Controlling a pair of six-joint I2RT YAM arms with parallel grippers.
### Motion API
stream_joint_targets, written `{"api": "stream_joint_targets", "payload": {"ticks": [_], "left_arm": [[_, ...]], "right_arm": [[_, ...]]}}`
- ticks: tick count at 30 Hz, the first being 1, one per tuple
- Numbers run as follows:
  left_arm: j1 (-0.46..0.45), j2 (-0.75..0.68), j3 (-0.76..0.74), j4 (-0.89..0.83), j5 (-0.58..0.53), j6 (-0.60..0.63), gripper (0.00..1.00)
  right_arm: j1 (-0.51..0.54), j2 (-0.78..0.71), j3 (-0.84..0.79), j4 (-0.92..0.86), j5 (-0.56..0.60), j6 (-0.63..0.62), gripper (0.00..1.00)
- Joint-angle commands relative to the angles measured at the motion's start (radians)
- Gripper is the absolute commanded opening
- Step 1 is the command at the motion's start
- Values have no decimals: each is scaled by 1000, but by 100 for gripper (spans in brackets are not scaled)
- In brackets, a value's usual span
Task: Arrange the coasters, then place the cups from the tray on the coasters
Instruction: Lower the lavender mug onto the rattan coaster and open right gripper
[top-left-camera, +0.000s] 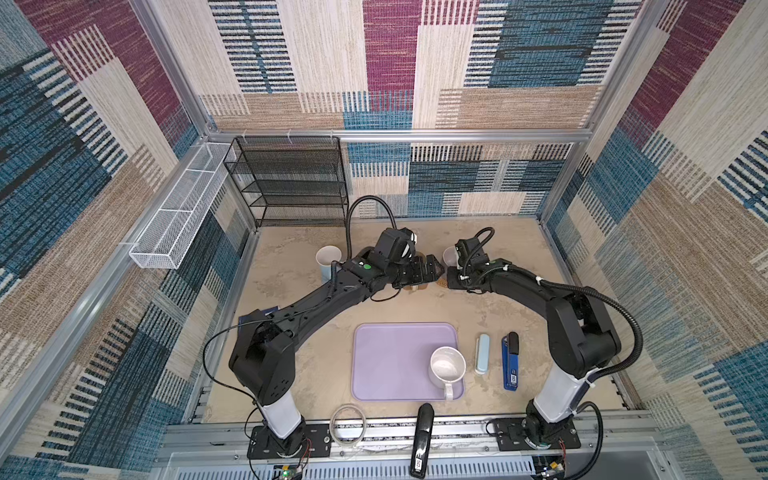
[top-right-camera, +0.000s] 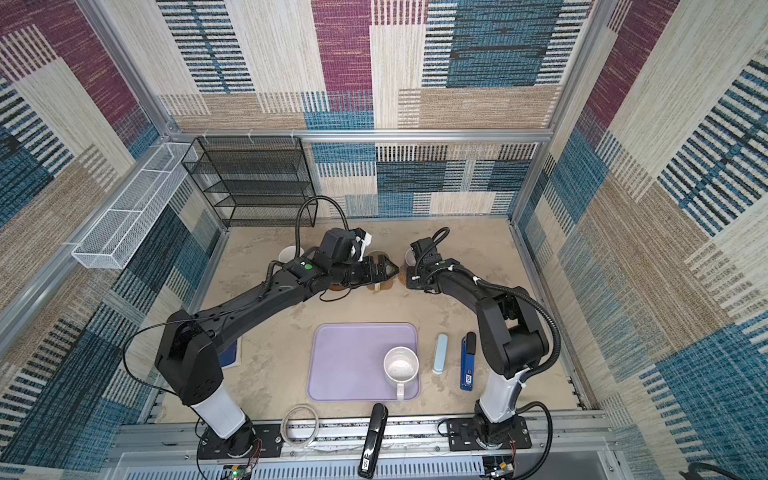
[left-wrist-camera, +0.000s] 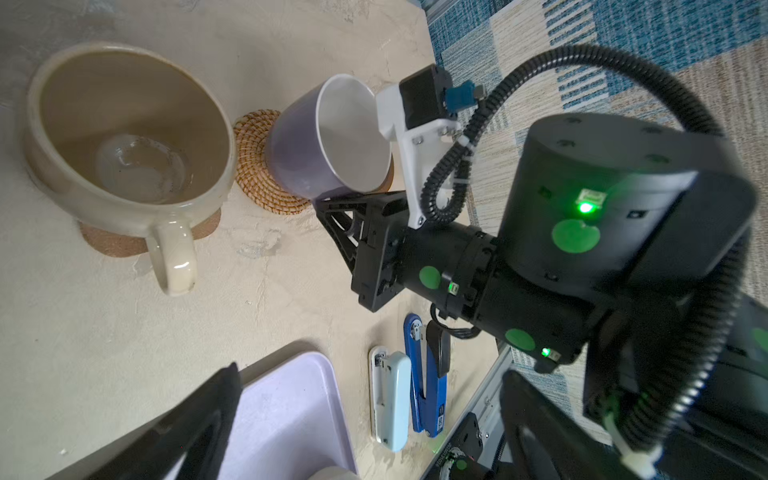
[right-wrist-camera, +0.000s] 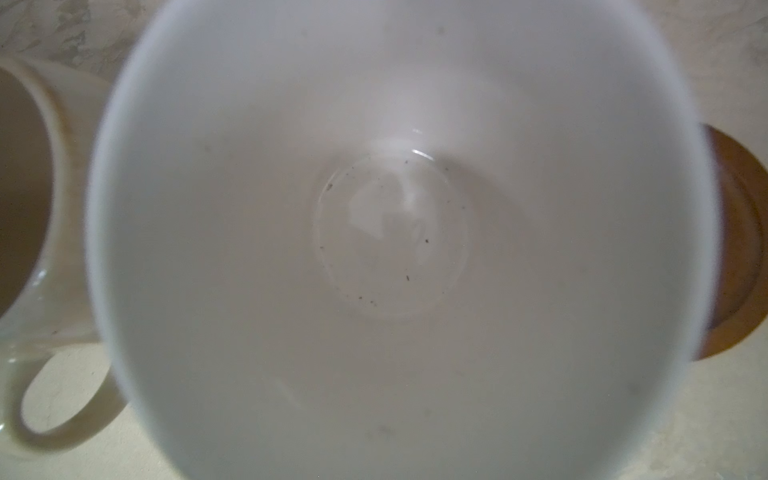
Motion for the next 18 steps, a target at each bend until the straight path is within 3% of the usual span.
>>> {"api": "stream_joint_targets", "payload": {"ticks": [1,18], "left_arm": [[6,10,2,-4,-12,26,100],[8,-5,-42,21,-7,15,100]], "right_arm": [[0,17,29,65,40,-6,0],[33,22,36,13,67,3,0]]}}
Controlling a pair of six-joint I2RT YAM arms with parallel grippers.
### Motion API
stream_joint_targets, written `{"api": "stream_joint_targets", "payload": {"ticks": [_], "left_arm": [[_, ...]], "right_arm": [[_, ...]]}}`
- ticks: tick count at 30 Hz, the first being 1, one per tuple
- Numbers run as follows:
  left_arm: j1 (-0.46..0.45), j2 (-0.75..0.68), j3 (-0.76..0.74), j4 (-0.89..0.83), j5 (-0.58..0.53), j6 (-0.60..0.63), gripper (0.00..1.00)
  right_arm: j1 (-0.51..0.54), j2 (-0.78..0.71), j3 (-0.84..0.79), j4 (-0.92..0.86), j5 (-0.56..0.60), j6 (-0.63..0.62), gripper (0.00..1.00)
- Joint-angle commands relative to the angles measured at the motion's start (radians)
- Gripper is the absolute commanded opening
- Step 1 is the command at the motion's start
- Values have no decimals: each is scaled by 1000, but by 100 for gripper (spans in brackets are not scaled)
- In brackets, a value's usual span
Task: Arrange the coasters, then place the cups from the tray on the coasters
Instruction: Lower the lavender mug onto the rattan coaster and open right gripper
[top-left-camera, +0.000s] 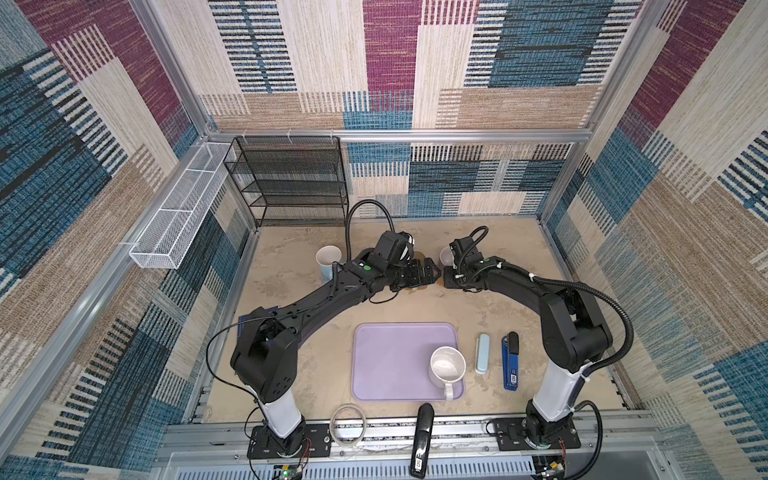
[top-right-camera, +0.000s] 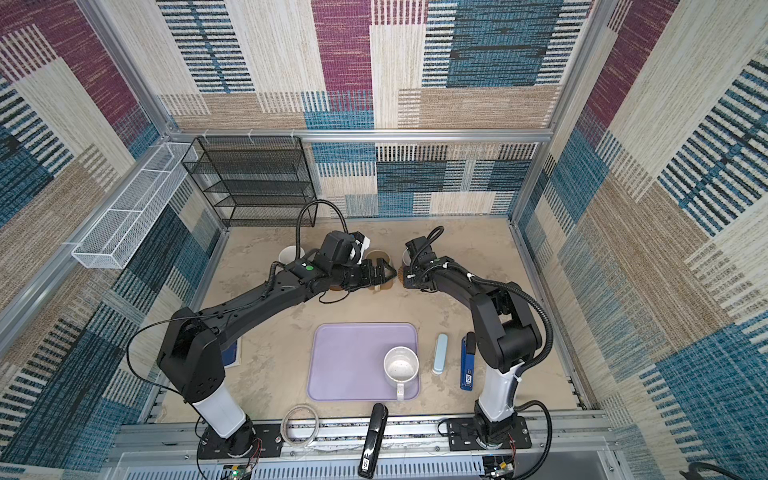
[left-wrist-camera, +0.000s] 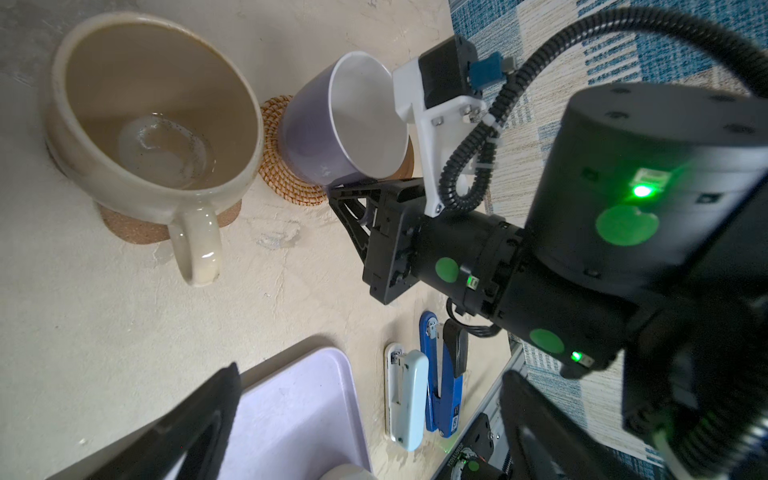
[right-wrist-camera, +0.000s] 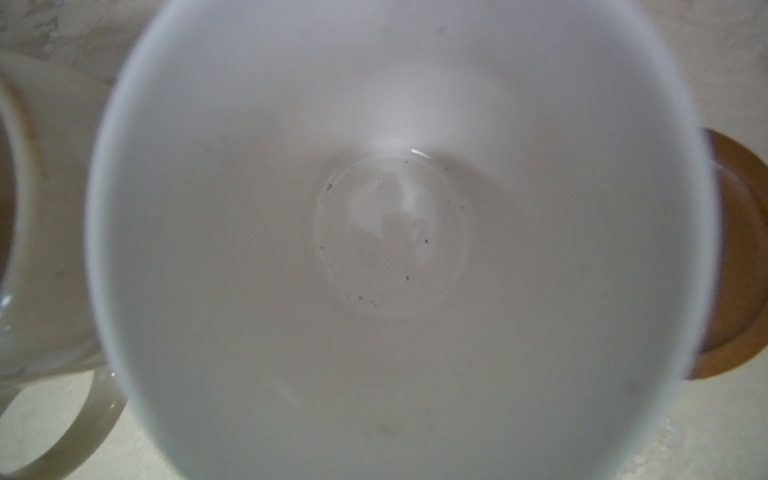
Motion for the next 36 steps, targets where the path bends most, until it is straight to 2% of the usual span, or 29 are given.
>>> {"api": "stream_joint_targets", "payload": {"ticks": [1,19,24,26,28,31,36], "left_arm": [[1,-14,-12,18,-11,13,100],[0,-35,-40,34,-14,2,100],[1,-49,-50,31,-18,4,100],[1,-55,-54,32,-22,6,100],[1,-58,-57,33,-25,6,100],[1,-60,-62,35,-23,6,100],[1,-67,-72,38,-27,8,100]], "right_arm": [[3,-8,4,29,38,4,0],[17,25,2,7,55,15,0],[17,23,7,-7,52,22,12],[17,20,12,-8,55,26,14],[17,20,15,-3,64,25,13],[17,12,20,4,84,33,5],[17,6,29,21,95,26,4]]}}
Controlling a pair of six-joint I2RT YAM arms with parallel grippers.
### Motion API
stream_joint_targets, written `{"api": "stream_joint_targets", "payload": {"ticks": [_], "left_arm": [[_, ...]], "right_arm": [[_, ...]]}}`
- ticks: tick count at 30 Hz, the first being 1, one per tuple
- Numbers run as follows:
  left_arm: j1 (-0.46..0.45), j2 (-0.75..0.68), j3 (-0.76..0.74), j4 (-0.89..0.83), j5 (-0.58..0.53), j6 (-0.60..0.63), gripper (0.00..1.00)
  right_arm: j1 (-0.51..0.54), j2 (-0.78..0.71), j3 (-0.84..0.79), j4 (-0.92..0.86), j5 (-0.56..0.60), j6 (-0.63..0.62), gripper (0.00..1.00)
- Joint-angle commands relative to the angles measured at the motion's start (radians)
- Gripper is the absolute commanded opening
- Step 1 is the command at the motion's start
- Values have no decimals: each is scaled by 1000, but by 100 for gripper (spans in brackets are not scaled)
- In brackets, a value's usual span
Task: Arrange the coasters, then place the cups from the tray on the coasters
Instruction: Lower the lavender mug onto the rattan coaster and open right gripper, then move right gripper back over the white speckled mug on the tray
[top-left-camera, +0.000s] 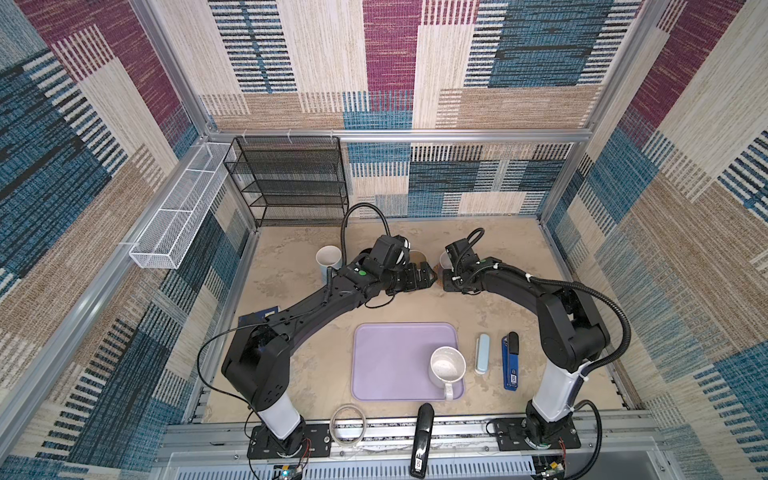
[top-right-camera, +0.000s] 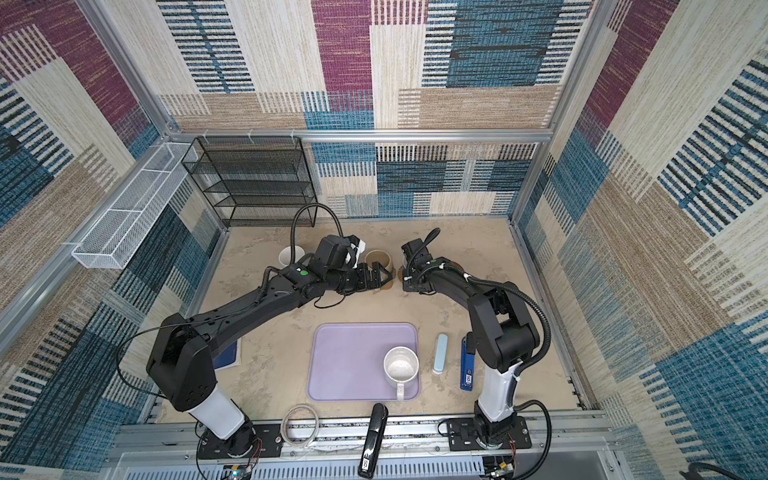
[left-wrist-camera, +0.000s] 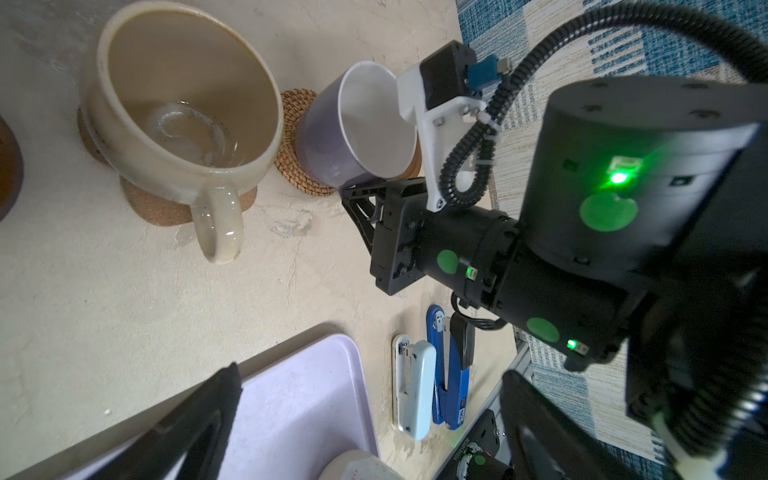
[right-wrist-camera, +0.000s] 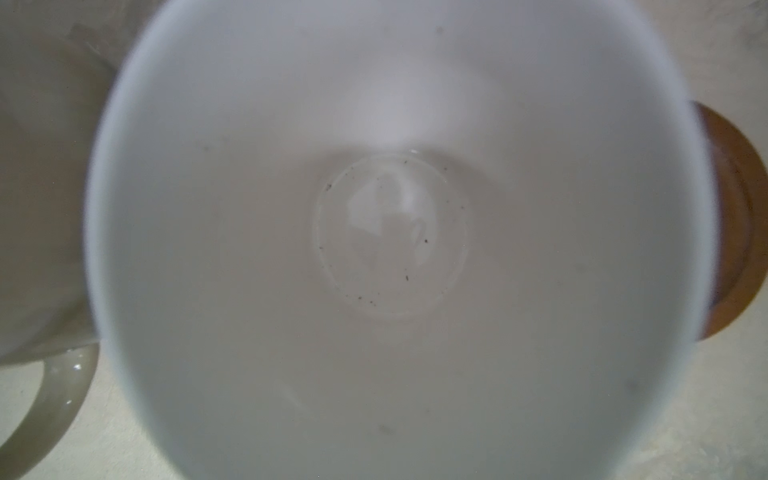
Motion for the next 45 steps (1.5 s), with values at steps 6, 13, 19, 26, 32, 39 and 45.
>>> {"api": "stream_joint_targets", "payload": {"ticks": [6,13,19,26,32,39,45], "left_arm": [[1,-10,-10,32,-7,9,100],[1,-21,-25,41,-10,6,100],[1,-30,-36,45,-10,-3,100],[3,-59,-62,41,-33,-1,100],[3,-105,-125,56,-32,-5,100],[5,-180,-192,-2,-8,31,100],[4,-276,-272,-35,37,50,100]], "right_arm": [[0,34,33,66,17,7,5],[0,39,20,65,1,13,10],[1,19,24,55,-14,17,39],[0,-21,18,47,-18,16,54],[0,-67,4,17,-17,23,57],[4,-283,-111,-4,-161,27,100],[62,-466,-185,-138,-170,12,99]]}}
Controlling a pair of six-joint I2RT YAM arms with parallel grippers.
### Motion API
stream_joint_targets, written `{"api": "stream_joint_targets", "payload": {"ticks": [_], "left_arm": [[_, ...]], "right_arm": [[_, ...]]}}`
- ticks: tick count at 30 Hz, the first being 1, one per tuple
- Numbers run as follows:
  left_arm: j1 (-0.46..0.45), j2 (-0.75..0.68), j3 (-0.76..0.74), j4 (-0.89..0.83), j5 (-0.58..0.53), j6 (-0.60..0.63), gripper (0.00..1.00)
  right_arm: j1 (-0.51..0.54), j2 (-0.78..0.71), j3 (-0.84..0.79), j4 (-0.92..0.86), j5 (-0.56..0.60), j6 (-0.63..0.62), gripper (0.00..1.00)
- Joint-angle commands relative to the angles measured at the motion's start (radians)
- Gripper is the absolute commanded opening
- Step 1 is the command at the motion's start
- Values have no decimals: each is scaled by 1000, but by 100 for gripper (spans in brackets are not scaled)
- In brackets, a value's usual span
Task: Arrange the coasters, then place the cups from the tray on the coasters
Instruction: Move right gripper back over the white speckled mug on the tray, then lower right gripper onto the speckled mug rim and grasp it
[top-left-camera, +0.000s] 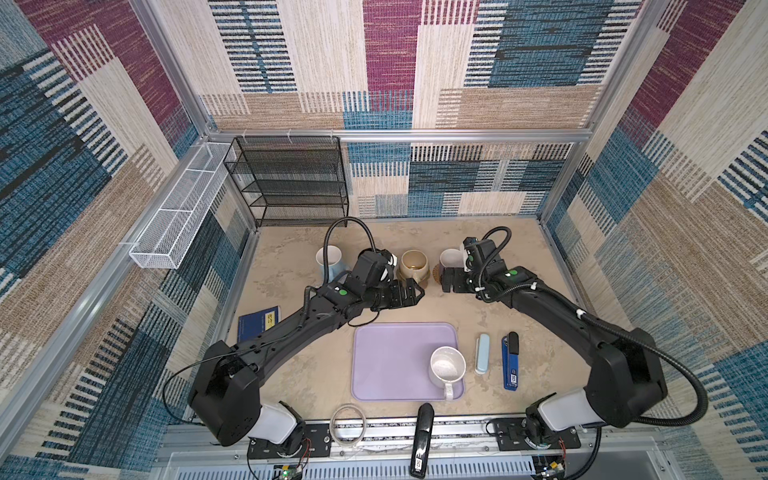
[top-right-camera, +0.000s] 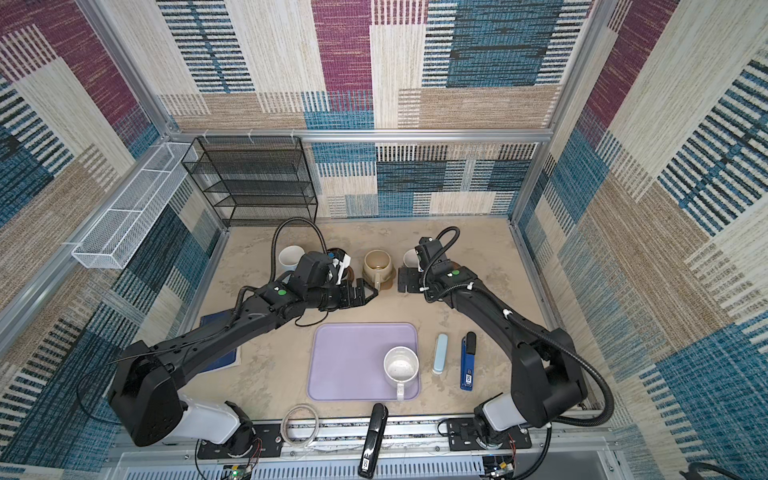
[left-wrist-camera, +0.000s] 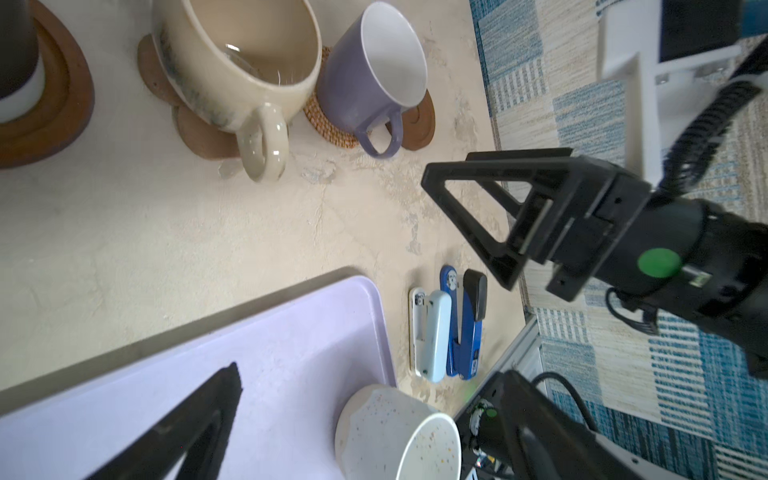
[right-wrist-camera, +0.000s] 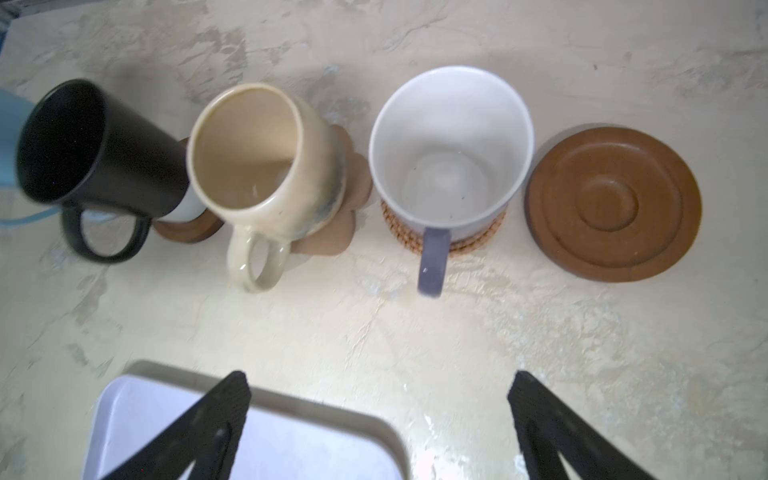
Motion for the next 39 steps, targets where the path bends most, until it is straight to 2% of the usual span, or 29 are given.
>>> {"api": "stream_joint_targets", "payload": {"ticks": [1,7,12,17,24,29,34,39], "left_arm": [[-2,-47,-37,-24,49,32,100],[-5,-105,-93,-61,130,45,100],[-6,-131,-157,-54,129,21,100],[-7,-152,-216,7,137,-11,100],[-19,-167,-245,25,151,-30,100],[-23,-185,-277,46,147,-48,100],[-22,-195,-330,151,157,-113,100],[-23,-184,-314,135,161,-108,100]], "right_arm": [[39,-81,-24,-112,-18,-8,99],[148,-228,-92,-276,-17,47,94],[265,-328,-175,-366,-141,118,88],[363,-403,-208,-457,-87,249,85],[467,-446,-246,-526,-62,363,85],[538,-442,-276,-497,-83,405,86],[602,-408,-304,-447,-95,432,87],[647,-382,-335,-350,-100,456,85]]}}
